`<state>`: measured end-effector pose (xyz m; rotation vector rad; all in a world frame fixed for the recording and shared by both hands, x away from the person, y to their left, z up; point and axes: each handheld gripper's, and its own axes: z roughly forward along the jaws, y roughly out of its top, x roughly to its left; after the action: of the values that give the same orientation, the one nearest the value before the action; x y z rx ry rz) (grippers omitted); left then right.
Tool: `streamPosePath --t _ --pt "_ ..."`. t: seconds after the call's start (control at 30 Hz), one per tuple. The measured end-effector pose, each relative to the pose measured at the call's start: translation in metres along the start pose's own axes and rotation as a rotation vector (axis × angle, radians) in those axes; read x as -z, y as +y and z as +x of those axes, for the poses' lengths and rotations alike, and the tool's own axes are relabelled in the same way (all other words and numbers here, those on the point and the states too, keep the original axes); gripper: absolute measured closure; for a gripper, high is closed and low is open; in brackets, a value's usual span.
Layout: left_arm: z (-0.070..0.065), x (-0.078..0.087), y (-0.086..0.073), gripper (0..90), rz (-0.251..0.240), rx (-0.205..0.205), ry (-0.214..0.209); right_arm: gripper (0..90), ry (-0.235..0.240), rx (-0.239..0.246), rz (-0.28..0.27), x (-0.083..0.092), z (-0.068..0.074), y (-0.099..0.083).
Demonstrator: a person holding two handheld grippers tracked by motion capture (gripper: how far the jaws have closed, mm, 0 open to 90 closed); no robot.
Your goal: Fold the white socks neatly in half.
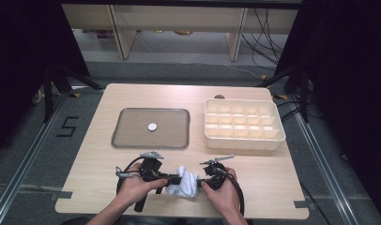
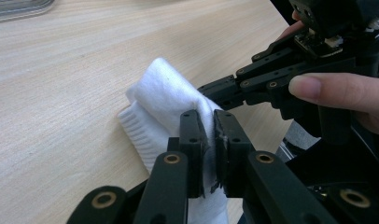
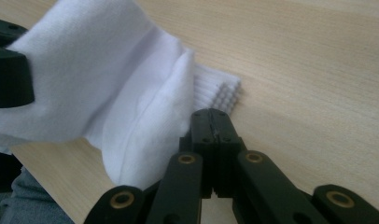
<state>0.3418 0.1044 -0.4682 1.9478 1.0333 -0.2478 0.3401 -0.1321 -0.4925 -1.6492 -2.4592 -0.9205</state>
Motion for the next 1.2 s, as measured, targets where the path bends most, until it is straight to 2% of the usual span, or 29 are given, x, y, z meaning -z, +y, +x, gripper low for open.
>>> streamPosePath --t 0.03,0.2,0.23,0.27,0.37,0.6,0.63,0.7,0.93,1.1,1.2 --pt "-0.0003 -0.0001 0.0002 82.0 0.0 -0.005 0.0 90.0 -0.002 0.008 -0.012 -0.0018 0.0013 -0.001" --pt "-0.0013 0.0 0.001 82.1 -0.001 -0.011 0.001 90.0 0.005 0.014 -0.002 -0.0029 0.0026 -0.0007" --pt "-0.0011 -0.0001 0.0012 82.1 0.0 -0.012 -0.002 90.0 0.014 -0.019 0.004 -0.0029 0.0052 -0.0011" --pt "-0.0012 -0.0003 0.0013 82.1 -0.001 -0.012 -0.003 90.0 0.007 0.013 -0.002 -0.0033 0.0029 -0.0007" --pt "-0.0015 -0.0009 0.0015 82.1 -0.001 -0.017 0.002 90.0 0.0 0.021 -0.007 -0.0038 0.0025 -0.0005" --pt "-0.0031 -0.0018 0.002 82.1 -0.005 -0.017 0.008 90.0 -0.003 0.007 -0.008 -0.0046 0.0041 -0.0001" --pt "-0.0029 -0.0022 0.0021 82.1 0.001 -0.017 -0.003 90.0 0.018 0.006 0.001 -0.0048 0.004 -0.0002" --pt "-0.0031 -0.0028 0.0023 82.1 0.0 -0.018 -0.001 90.0 0.001 0.015 -0.011 -0.0043 0.0045 -0.0003" --pt "-0.0036 -0.0038 0.003 82.1 -0.005 -0.017 0.009 90.0 0.001 0.017 -0.011 -0.0045 0.0056 0.0003" --pt "-0.0025 -0.0047 0.0039 82.1 0.005 -0.023 -0.004 90.0 -0.003 0.012 -0.006 -0.0044 0.0062 0.0003" --pt "-0.0026 -0.006 0.0043 82.1 0.004 -0.018 0.008 90.0 -0.002 0.014 -0.006 -0.0049 0.0067 -0.0003"
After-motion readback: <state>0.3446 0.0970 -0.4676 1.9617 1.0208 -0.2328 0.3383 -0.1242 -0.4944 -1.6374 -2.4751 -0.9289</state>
